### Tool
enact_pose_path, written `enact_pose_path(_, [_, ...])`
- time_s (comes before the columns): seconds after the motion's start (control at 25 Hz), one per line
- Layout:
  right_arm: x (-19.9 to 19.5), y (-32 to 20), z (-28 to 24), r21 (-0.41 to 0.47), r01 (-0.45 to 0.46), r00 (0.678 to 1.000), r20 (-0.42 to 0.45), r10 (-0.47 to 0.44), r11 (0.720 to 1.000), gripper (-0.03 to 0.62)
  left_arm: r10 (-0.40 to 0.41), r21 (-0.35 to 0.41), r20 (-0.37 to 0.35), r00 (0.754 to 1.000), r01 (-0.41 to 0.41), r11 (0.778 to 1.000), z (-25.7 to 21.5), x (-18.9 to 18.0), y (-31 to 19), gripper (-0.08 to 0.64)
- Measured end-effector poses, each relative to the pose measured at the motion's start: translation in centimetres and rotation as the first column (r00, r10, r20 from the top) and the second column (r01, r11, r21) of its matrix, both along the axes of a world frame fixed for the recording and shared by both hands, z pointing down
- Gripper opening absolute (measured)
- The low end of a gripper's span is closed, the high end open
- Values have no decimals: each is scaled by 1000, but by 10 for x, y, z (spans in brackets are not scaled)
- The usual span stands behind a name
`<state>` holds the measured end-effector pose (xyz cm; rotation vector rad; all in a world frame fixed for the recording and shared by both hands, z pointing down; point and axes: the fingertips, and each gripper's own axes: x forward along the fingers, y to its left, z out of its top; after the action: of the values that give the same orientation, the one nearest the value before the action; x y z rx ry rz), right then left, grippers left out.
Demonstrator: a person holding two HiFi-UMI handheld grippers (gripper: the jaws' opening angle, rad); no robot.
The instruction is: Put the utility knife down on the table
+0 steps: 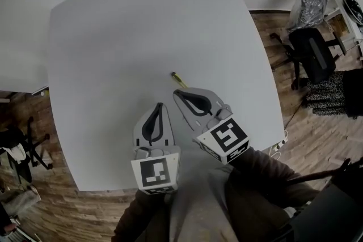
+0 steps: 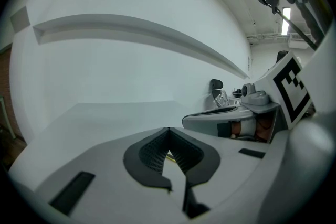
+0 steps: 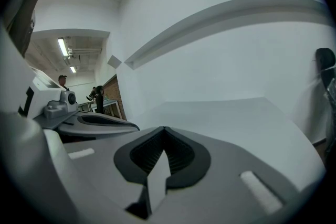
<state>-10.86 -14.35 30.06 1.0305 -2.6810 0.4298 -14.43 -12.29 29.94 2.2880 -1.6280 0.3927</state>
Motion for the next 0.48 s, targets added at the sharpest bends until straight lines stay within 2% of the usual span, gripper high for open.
enact_pose_path(0.48, [5, 1, -5, 9, -6, 1000, -5, 6, 1000, 2, -5, 19, 3, 1000, 5, 1000, -5, 2, -1, 2])
